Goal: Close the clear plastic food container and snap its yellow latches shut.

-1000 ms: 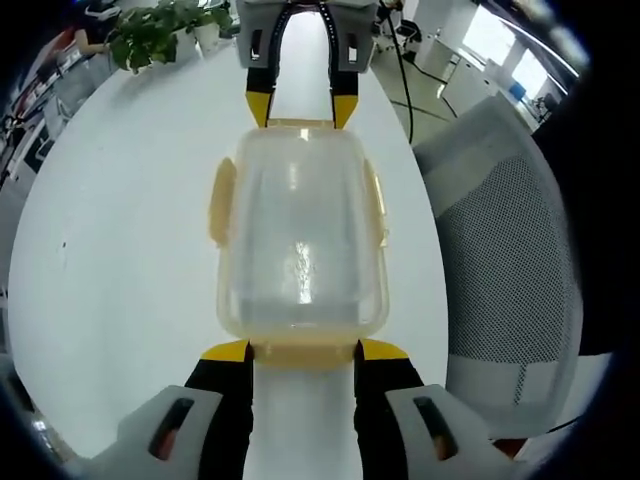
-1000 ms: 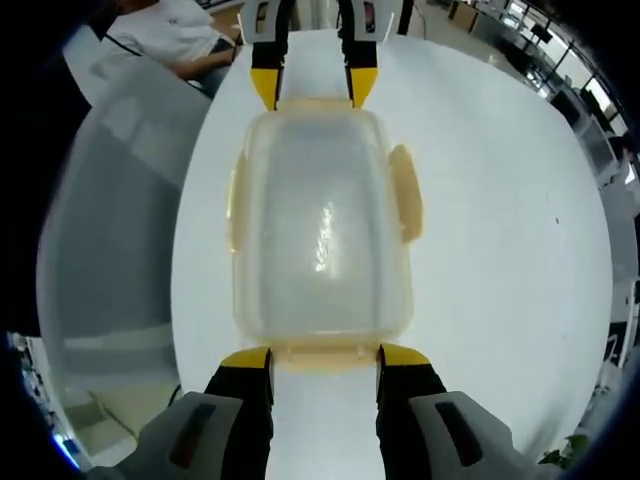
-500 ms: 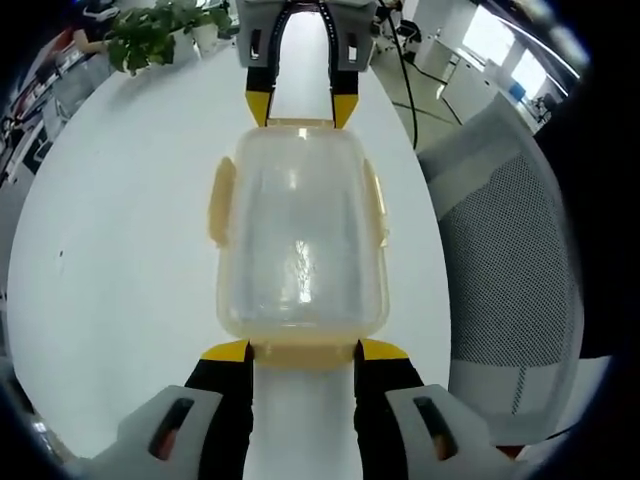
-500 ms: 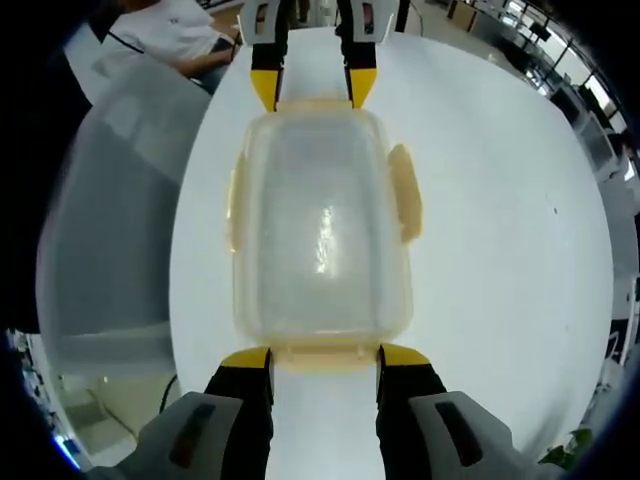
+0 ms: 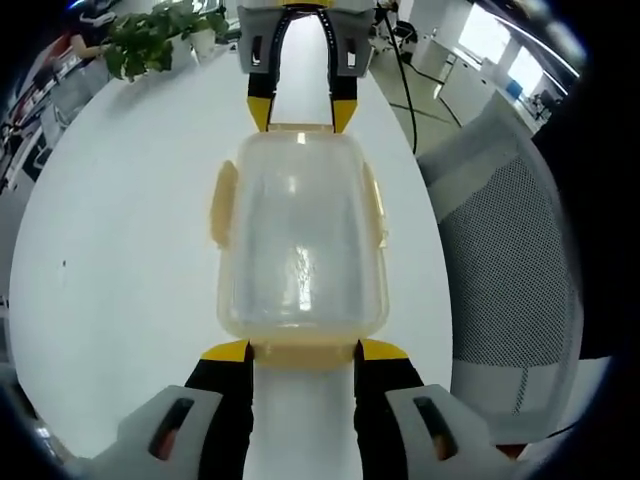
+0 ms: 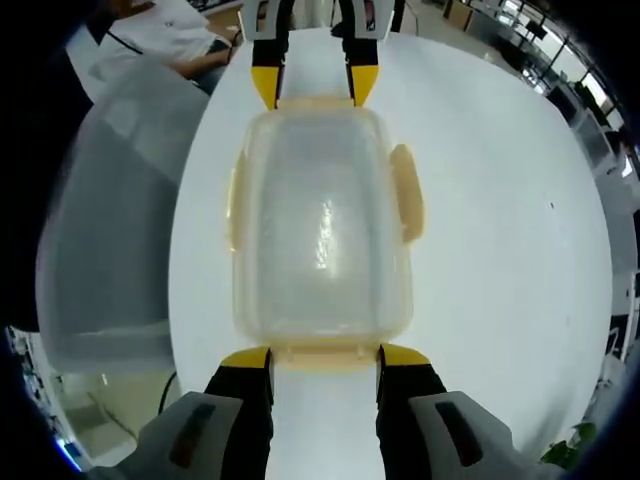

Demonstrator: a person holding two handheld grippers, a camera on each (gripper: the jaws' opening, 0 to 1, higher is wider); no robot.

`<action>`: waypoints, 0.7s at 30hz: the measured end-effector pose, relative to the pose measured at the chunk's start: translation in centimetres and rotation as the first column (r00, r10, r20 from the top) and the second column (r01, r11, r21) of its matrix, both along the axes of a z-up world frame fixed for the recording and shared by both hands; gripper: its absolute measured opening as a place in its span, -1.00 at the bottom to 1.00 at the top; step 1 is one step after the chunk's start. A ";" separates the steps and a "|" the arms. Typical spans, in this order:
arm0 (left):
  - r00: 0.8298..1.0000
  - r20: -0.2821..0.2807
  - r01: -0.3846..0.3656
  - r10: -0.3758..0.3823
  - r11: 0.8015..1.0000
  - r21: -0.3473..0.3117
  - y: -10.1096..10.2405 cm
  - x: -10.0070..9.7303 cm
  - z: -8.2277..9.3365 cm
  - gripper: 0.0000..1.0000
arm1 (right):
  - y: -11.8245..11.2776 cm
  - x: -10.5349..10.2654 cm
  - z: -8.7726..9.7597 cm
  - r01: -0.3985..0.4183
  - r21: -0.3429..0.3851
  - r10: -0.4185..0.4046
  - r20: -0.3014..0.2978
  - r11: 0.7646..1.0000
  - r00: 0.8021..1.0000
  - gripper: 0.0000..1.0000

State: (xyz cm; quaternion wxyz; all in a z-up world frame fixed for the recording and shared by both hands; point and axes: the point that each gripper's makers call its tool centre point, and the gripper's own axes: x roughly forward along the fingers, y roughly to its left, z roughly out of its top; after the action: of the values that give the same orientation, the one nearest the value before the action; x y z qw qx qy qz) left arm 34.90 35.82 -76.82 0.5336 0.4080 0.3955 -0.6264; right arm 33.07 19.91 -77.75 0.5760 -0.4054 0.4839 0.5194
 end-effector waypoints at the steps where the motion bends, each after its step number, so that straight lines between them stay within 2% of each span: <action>1: 1.000 0.000 0.002 -0.002 1.000 -0.001 -0.1 -0.1 0.0 -0.25 | -0.1 -0.1 0.0 0.000 -0.002 0.000 -0.002 1.000 1.000 -0.23; 21: 1.000 0.013 0.016 -0.016 1.000 0.017 -0.6 -0.6 -0.3 -0.25 | -0.6 -0.9 -0.1 0.009 -0.011 -0.009 0.014 1.000 1.000 -0.23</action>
State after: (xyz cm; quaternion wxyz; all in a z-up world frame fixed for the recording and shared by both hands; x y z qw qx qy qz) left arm 34.26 35.22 -77.16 0.5275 0.4199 0.3941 -0.6246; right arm 32.22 19.29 -77.88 0.5794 -0.4101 0.4843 0.5114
